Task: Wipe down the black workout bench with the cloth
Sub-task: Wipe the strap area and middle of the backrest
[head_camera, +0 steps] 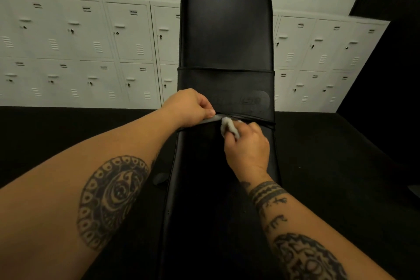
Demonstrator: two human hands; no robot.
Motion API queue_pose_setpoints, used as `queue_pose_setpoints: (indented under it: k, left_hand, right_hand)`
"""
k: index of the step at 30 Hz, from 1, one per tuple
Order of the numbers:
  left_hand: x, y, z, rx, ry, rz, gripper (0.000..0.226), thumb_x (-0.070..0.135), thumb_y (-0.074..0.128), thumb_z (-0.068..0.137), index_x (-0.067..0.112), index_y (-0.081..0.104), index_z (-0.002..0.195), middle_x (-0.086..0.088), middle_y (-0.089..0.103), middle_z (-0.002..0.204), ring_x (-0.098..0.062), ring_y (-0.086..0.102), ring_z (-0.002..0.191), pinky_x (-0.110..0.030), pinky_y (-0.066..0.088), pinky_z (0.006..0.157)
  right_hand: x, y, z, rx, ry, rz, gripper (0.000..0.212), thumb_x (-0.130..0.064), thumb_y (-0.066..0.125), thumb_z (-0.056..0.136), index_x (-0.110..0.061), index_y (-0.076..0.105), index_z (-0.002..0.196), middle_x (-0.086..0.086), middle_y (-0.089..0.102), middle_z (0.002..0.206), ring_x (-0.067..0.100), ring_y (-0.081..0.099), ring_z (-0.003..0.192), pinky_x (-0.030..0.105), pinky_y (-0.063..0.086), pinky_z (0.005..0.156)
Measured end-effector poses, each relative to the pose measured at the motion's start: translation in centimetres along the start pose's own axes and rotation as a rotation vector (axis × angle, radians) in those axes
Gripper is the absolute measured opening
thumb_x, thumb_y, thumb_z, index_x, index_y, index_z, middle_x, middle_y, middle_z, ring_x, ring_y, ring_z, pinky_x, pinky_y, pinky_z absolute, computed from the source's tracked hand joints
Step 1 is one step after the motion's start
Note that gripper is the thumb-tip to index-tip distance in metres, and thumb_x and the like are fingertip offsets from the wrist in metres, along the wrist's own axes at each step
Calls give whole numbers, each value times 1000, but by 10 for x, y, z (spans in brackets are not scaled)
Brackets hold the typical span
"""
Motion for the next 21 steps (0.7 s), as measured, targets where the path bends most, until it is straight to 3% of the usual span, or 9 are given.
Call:
queue_pose_setpoints:
  k: [2, 4, 10, 13, 16, 18, 21]
  left_hand:
    - [-2, 1, 0, 22, 2, 14, 14, 41, 71, 91, 40, 70, 78, 15, 69, 87, -9, 64, 91, -34, 53, 88]
    - [-2, 2, 1, 35, 1, 4, 15, 42, 72, 90, 39, 71, 76, 14, 71, 85, -9, 65, 90, -36, 55, 90]
    - [1, -1, -10, -31, 72, 3, 3, 43, 73, 89, 40, 74, 87, 18, 70, 88, -5, 64, 90, -34, 55, 89]
    - [-9, 6, -28, 58, 310, 213, 16, 38, 64, 97, 33, 74, 107, 14, 68, 99, -9, 63, 98, -33, 52, 90]
    - [-30, 12, -48, 183, 516, 332, 32, 27, 59, 100, 22, 67, 131, 4, 67, 119, -16, 56, 110, -35, 48, 98]
    - [-42, 15, -54, 194, 535, 378, 41, 23, 63, 96, 18, 62, 136, 1, 64, 124, -18, 53, 114, -35, 46, 103]
    - [-51, 13, -59, 298, 468, 367, 36, 29, 67, 94, 16, 67, 127, -2, 67, 116, -20, 55, 111, -36, 49, 99]
  right_hand:
    - [-18, 9, -4, 82, 158, 168, 24, -29, 59, 88, -20, 71, 106, 4, 58, 96, 28, 58, 86, 40, 47, 79]
    - [-38, 21, -13, 69, 191, 245, 23, -29, 58, 88, -19, 71, 105, 4, 57, 97, 27, 58, 86, 40, 47, 78]
    - [-30, 26, -15, -8, -202, -35, 20, -30, 64, 82, -24, 72, 99, 3, 60, 90, 28, 59, 74, 37, 39, 71]
    - [-27, 23, -11, -66, -76, 82, 21, -36, 59, 88, -30, 72, 104, -1, 59, 93, 25, 59, 82, 42, 46, 80]
    - [-28, 27, -17, -8, 37, 219, 19, -35, 60, 88, -27, 74, 97, -1, 58, 88, 24, 58, 80, 44, 50, 77]
    - [-31, 27, -19, 6, 88, 283, 18, -32, 61, 89, -25, 75, 98, 0, 59, 90, 24, 59, 82, 35, 47, 75]
    - [-34, 27, -17, 27, 191, 371, 21, -29, 60, 91, -26, 76, 104, -3, 57, 91, 19, 56, 83, 25, 35, 70]
Point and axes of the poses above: each hand's wrist, its own z-axis towards the middle knuckle, its own y-axis out of the palm, x = y × z, the point moved 3 cm from there along z, towards the middle knuckle
